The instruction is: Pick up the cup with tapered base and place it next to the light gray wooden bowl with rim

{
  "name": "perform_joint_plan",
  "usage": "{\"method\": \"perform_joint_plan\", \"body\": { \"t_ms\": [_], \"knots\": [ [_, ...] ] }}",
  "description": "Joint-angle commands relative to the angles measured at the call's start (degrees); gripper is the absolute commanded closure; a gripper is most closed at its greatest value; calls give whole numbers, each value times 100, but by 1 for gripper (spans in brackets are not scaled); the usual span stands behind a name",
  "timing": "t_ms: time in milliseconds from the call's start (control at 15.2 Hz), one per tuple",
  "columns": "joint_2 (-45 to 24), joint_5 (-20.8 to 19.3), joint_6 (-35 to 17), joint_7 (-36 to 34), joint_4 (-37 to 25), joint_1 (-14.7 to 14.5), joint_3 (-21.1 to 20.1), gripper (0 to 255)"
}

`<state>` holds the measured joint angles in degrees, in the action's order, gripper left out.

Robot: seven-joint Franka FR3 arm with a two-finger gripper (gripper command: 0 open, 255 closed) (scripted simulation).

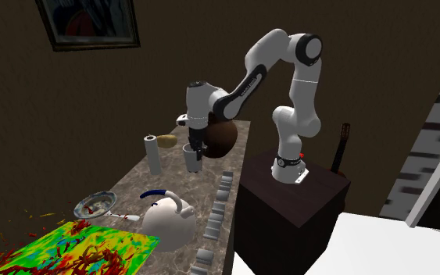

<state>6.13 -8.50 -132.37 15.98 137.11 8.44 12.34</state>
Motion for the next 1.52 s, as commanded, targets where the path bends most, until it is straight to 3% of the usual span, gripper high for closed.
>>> {"method": "perform_joint_plan", "body": {
  "t_ms": [0, 1452],
  "knots": [
    [108, -9, 166, 11, -59, 3, -2, 255],
    [795, 6, 1923, 97, -1135, -25, -96, 255]
  ]
}}
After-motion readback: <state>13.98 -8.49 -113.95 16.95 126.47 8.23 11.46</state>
